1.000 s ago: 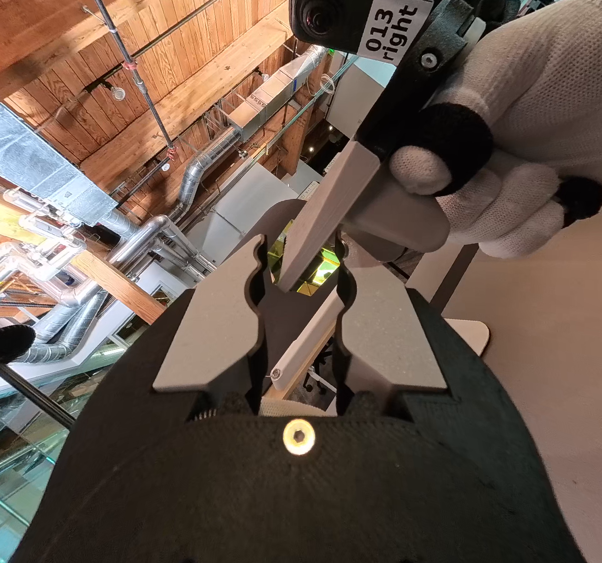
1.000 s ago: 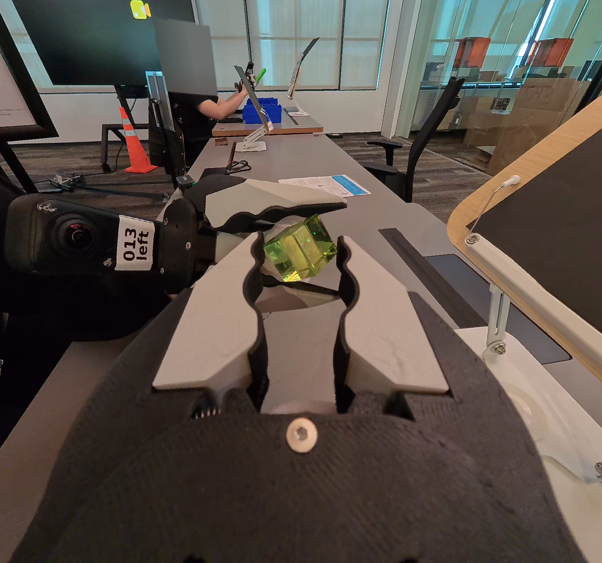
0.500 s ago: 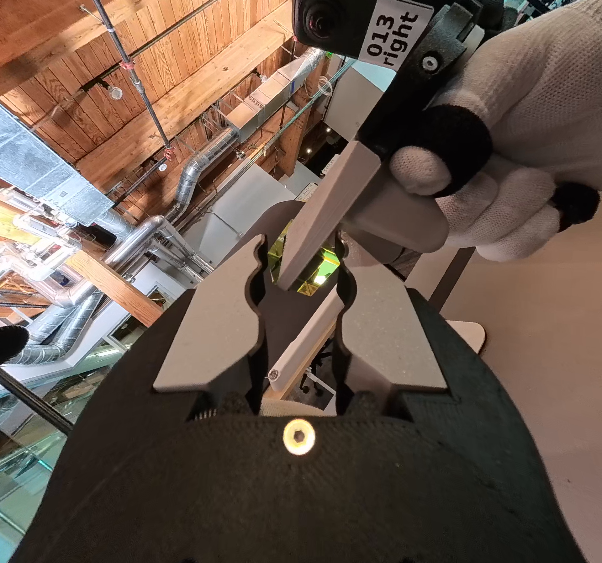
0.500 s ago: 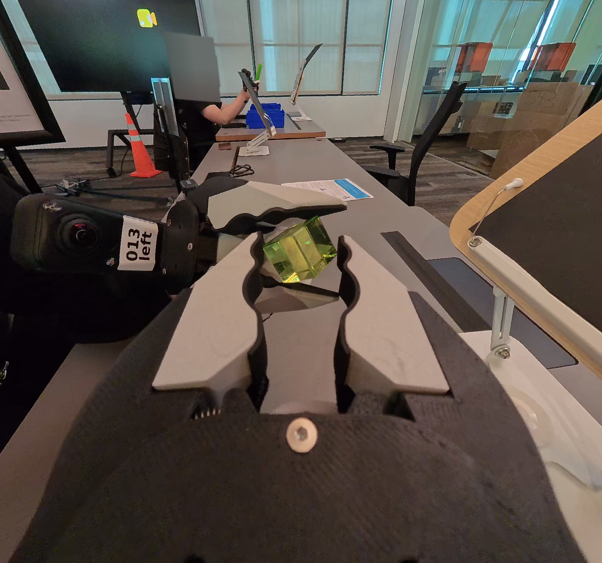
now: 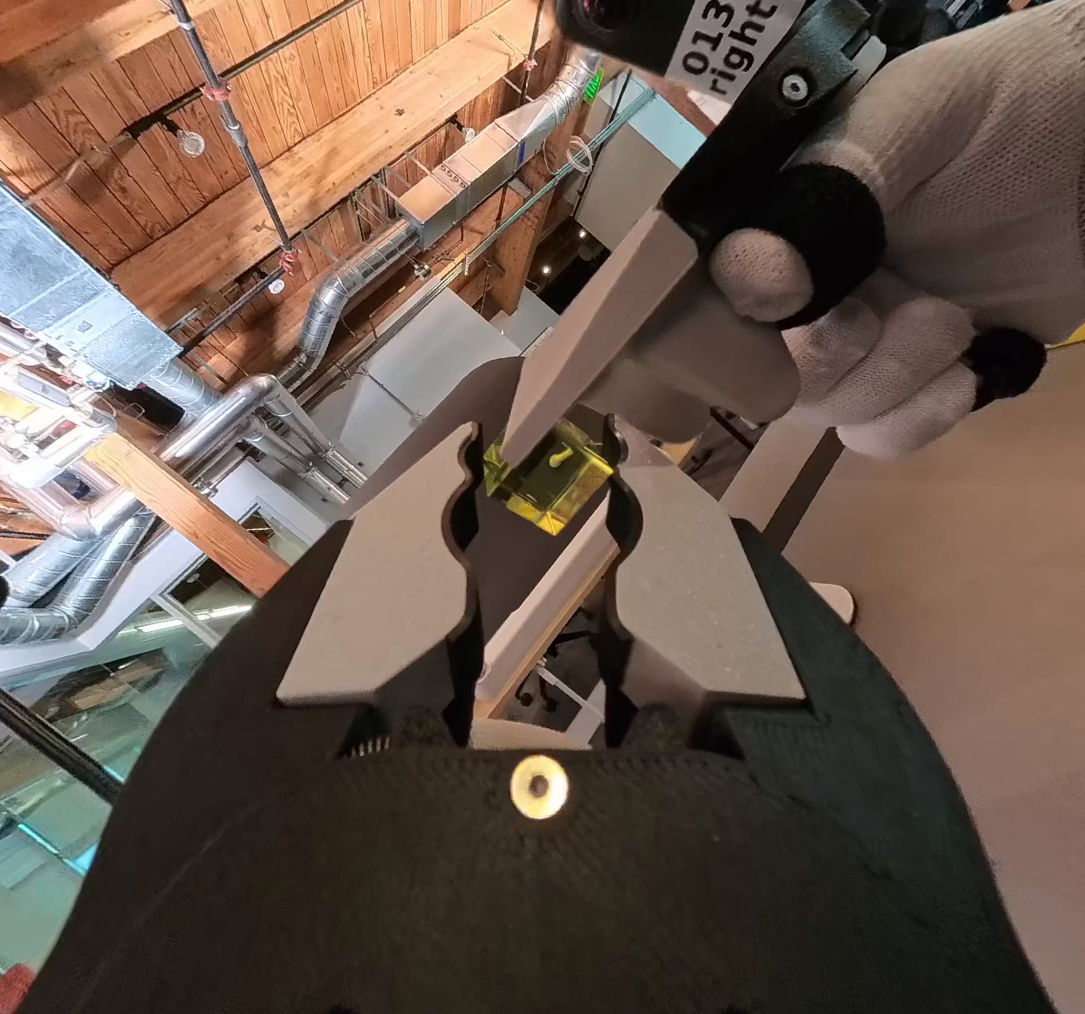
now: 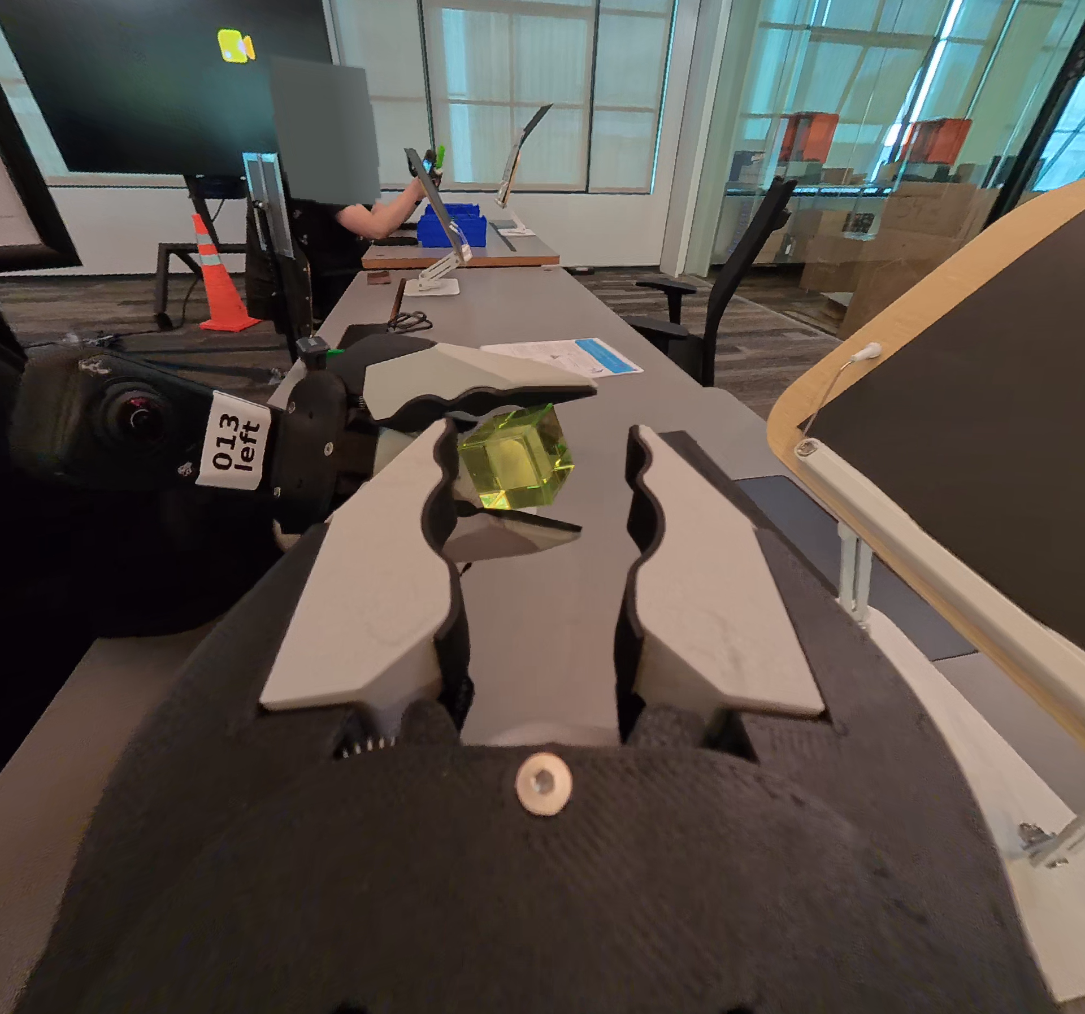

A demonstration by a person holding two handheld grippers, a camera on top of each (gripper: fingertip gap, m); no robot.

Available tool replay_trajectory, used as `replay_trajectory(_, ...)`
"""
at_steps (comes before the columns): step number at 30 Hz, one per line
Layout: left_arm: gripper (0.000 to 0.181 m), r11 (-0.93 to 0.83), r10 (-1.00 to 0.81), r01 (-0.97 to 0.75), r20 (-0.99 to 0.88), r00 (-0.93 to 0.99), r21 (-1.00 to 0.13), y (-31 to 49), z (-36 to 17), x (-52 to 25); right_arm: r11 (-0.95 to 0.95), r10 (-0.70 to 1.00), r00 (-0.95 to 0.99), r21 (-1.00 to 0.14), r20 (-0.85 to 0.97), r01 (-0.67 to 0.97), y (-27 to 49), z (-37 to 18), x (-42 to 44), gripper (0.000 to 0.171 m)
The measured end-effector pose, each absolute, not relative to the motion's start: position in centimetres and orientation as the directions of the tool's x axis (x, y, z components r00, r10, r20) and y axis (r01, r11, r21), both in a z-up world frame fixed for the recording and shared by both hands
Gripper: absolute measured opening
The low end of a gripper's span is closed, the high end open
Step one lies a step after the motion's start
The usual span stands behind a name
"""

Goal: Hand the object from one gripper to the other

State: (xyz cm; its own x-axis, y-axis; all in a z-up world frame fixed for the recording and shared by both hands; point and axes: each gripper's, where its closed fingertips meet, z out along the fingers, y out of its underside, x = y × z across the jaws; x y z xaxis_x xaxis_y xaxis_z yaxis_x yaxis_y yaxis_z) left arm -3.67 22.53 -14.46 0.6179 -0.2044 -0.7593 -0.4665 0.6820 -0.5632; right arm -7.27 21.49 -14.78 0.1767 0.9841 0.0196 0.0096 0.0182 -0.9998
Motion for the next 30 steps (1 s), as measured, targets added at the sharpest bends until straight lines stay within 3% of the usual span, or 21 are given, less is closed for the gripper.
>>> replay_trajectory(8, 0.039, 0.646, -0.341, -0.360, -0.676, 0.653, -0.673, 22.5, -13.7, -4.3, 0.131, 0.963, 0.243, -0.991, 0.117, -0.041, 21.9, -11.9, -5.1, 0.061)
replay_trajectory(16, 0.038, 0.539, -0.538, -0.201, -0.517, 0.665, -0.818, 22.7, -13.0, -4.8, 0.307, 0.877, 0.369, -0.950, 0.308, 0.063, 22.8, -10.4, -2.7, 0.057)
replay_trajectory(26, 0.038, 0.469, -0.624, -0.122, -0.426, 0.655, -0.875, 22.7, -12.7, -5.0, 0.530, 0.707, 0.314, -0.769, 0.633, 0.357, 22.3, -12.8, -3.5, 0.061)
replay_trajectory(30, 0.038, 0.314, -0.774, 0.032, -0.236, 0.588, -0.949, 22.4, -12.3, -5.0, 0.625, 0.562, 0.303, -0.635, 0.770, 0.455, 23.0, -13.8, -4.0, 0.073)
